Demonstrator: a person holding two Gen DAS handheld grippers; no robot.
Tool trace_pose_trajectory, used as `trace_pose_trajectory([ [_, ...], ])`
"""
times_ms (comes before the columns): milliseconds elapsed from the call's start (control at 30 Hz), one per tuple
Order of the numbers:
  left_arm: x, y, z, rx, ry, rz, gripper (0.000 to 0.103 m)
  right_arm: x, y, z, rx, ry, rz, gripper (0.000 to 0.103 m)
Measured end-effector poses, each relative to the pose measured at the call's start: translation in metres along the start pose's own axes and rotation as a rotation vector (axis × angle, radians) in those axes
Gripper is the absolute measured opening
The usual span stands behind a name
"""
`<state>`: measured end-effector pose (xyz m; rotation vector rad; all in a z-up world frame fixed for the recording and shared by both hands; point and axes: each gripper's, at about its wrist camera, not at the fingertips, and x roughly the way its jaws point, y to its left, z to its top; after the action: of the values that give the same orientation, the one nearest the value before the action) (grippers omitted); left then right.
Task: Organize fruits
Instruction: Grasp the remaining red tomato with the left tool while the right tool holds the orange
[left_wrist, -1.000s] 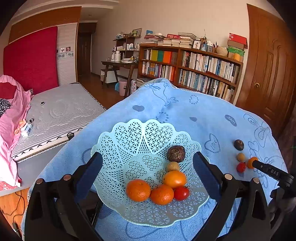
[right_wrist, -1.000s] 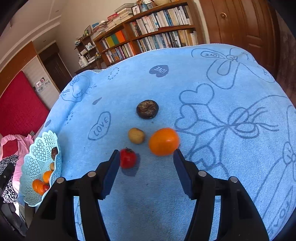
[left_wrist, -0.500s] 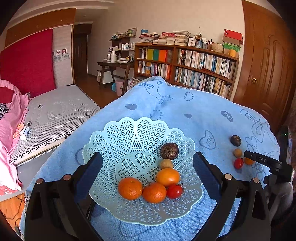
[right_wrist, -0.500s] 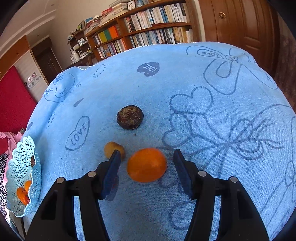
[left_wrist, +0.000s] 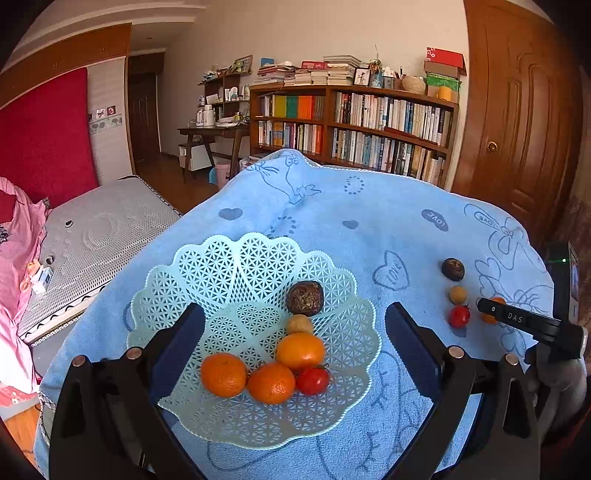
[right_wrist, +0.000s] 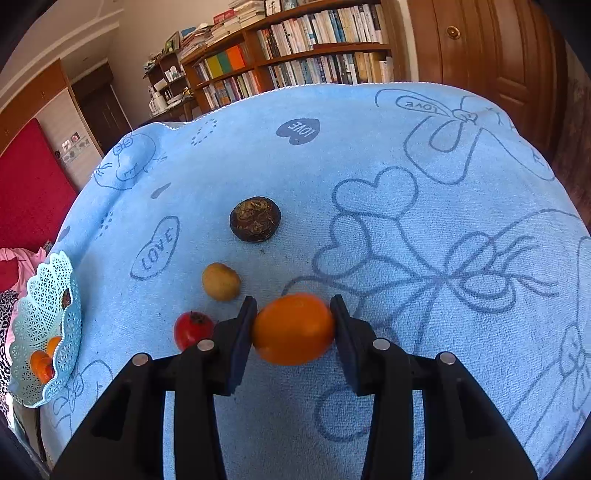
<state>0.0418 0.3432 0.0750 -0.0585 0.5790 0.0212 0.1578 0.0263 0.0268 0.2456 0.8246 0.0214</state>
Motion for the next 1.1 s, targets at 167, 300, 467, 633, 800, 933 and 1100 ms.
trace_pose_trajectory([
  [167,0.006,-0.024,-0.001,0.039,0.015,-0.033,0.099,-0.018,-0.015,-0.004,-0.004,-0.028,-0.023,0.042],
  [300,0.013,-0.050,-0.004,0.085,0.032,-0.079,0.099,-0.026,-0.027,-0.008,0.002,-0.059,-0.053,0.042],
  [467,0.026,-0.084,-0.005,0.129,0.065,-0.134,0.099,-0.025,-0.040,-0.011,0.043,-0.061,-0.038,0.042],
  [633,0.046,-0.112,-0.004,0.149,0.103,-0.178,0.099,-0.026,-0.049,-0.016,0.083,-0.069,-0.012,0.042],
  [800,0.065,-0.139,-0.003,0.183,0.140,-0.231,0.099,-0.025,-0.052,-0.016,0.106,-0.070,-0.004,0.042],
  [933,0.079,-0.157,-0.002,0.199,0.168,-0.290,0.093,-0.024,-0.053,-0.017,0.111,-0.070,-0.002,0.042],
  [1100,0.106,-0.175,-0.006,0.211,0.237,-0.339,0.080,-0.023,-0.052,-0.017,0.112,-0.069,-0.002,0.042],
])
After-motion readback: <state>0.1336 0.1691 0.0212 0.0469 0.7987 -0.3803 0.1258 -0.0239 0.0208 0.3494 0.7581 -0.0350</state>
